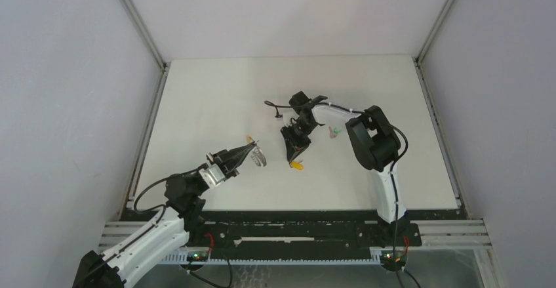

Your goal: Put the keys on the keyring

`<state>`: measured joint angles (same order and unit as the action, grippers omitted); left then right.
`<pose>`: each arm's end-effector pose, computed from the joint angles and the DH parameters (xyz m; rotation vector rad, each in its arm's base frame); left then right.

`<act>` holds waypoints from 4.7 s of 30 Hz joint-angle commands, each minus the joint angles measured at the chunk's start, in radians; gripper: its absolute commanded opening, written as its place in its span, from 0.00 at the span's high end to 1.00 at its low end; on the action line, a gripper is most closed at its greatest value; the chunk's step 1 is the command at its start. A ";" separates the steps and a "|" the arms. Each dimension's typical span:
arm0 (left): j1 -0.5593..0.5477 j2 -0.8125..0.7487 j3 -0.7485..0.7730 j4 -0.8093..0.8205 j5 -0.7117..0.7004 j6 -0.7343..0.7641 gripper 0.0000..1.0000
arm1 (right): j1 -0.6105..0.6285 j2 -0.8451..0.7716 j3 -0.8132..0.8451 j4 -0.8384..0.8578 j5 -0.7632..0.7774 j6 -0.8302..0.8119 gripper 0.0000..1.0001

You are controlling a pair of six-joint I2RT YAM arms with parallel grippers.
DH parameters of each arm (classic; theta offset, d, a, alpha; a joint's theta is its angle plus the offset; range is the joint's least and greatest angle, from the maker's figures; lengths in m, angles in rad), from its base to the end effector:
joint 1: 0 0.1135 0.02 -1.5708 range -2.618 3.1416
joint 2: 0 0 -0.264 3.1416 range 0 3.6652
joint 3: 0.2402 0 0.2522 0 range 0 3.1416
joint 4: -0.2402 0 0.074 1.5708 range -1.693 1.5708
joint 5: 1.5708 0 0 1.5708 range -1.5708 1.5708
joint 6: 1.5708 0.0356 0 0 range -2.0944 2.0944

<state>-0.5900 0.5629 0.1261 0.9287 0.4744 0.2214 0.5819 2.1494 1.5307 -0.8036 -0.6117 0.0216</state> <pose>0.1050 -0.0899 0.2550 0.8207 0.8140 -0.5828 0.3346 0.2446 0.1393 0.8813 -2.8130 -0.9536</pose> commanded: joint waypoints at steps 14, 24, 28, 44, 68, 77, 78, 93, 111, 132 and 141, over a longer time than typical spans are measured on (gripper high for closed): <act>-0.002 0.000 -0.006 0.033 0.004 0.015 1.00 | 0.022 -0.021 0.005 -0.011 -0.017 -0.050 0.84; -0.003 0.002 -0.005 0.041 0.012 0.010 1.00 | 0.047 -0.039 0.002 -0.034 0.026 -0.096 1.00; -0.002 0.003 -0.005 0.056 0.020 0.001 1.00 | 0.063 -0.121 -0.032 -0.010 0.046 -0.129 1.00; 0.001 0.050 0.038 0.128 0.107 -0.078 1.00 | 0.072 -0.633 -0.244 0.244 0.009 -0.281 1.00; 0.099 0.268 0.194 0.262 0.299 -0.302 1.00 | 0.046 -0.979 -0.599 0.931 -0.216 -0.387 1.00; 0.099 0.293 0.223 0.254 0.345 -0.335 1.00 | 0.029 -1.007 -0.601 0.974 -0.324 -0.327 1.00; 0.099 0.296 0.226 0.254 0.351 -0.339 1.00 | 0.031 -1.008 -0.601 0.974 -0.337 -0.329 1.00; 0.099 0.329 0.253 0.278 0.401 -0.395 1.00 | 0.076 -1.025 -0.600 0.934 -0.387 -0.412 1.00; 0.099 0.359 0.256 0.373 0.453 -0.467 1.00 | 0.108 -1.020 -0.600 0.937 -0.471 -0.443 1.00; 0.099 0.360 0.247 0.405 0.469 -0.473 1.00 | 0.116 -0.990 -0.572 0.927 -0.438 -0.419 1.00; 0.099 0.364 0.247 0.408 0.481 -0.474 1.00 | 0.118 -0.994 -0.572 0.955 -0.445 -0.396 1.00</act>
<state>-0.4969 0.9237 0.3149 1.2484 0.9497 -0.2272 0.6907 1.1587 0.9279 0.0990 -1.0523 -0.4007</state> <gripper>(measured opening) 0.008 0.005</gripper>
